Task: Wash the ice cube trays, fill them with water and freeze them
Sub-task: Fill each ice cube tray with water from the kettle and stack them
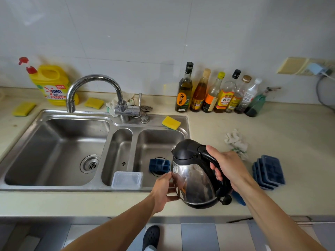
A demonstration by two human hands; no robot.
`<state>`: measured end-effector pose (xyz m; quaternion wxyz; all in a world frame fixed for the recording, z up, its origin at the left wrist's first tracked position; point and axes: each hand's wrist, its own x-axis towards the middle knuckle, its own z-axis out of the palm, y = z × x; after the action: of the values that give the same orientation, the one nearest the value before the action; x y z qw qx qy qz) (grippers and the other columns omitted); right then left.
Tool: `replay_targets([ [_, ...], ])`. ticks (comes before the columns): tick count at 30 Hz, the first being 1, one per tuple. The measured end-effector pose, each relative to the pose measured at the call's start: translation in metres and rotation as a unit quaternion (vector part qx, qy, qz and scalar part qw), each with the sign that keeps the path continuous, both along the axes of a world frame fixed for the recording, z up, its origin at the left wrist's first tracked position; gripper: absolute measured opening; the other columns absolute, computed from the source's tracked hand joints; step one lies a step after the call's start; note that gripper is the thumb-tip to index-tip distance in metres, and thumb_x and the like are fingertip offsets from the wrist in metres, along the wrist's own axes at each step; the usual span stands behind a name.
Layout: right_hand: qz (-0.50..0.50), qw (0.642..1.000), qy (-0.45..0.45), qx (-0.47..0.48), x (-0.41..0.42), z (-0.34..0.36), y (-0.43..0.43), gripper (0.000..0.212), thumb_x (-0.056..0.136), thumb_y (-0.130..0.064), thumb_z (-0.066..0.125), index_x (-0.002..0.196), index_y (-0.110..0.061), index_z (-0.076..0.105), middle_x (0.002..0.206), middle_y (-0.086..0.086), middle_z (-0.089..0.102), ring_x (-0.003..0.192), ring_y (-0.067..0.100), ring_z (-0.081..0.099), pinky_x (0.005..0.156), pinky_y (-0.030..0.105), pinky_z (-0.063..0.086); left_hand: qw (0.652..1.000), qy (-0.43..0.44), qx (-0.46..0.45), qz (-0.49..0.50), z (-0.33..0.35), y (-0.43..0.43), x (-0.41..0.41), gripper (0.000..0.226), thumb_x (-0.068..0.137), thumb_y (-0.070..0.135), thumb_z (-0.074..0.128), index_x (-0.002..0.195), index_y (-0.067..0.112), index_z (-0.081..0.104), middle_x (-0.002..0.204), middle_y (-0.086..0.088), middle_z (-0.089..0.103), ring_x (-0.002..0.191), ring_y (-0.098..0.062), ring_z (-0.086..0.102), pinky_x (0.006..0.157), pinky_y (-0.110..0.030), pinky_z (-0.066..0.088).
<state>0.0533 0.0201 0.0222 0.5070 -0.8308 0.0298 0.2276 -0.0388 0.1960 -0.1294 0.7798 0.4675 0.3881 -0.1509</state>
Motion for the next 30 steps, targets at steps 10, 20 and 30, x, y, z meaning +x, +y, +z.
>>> replay_targets([
  [10, -0.01, 1.0, -0.007, 0.0, 0.002, -0.001, -0.004, 0.062, 0.085, -0.062, 0.065, 0.048, -0.013, 0.064, 0.047, 0.012, 0.052, 0.044, 0.024, 0.048, 0.057, 0.036, 0.045, 1.0, -0.01, -0.003, -0.013, 0.001, -0.001, 0.002, 0.04, 0.106, 0.039, 0.04, 0.114, 0.011, 0.067, 0.094, -0.008, 0.078, 0.101, -0.03, 0.07, 0.074, -0.043, 0.059],
  [20, -0.014, 1.0, -0.002, 0.005, 0.008, -0.001, -0.002, 0.062, 0.083, -0.065, 0.065, 0.047, -0.014, 0.064, 0.047, 0.009, 0.053, 0.043, 0.022, 0.048, 0.056, 0.036, 0.045, 0.999, -0.009, -0.013, -0.028, 0.003, 0.005, 0.008, 0.037, 0.106, 0.04, 0.039, 0.105, 0.015, 0.067, 0.097, -0.004, 0.079, 0.098, -0.027, 0.072, 0.077, -0.042, 0.059],
  [30, -0.01, 1.0, 0.004, -0.002, 0.013, -0.002, 0.003, 0.063, 0.079, -0.071, 0.064, 0.049, -0.016, 0.065, 0.05, 0.01, 0.053, 0.046, 0.023, 0.049, 0.061, 0.038, 0.046, 1.0, 0.011, -0.007, -0.008, 0.003, 0.01, 0.015, 0.041, 0.107, 0.04, 0.041, 0.114, 0.011, 0.068, 0.104, -0.016, 0.076, 0.104, -0.035, 0.07, 0.088, -0.051, 0.059],
])
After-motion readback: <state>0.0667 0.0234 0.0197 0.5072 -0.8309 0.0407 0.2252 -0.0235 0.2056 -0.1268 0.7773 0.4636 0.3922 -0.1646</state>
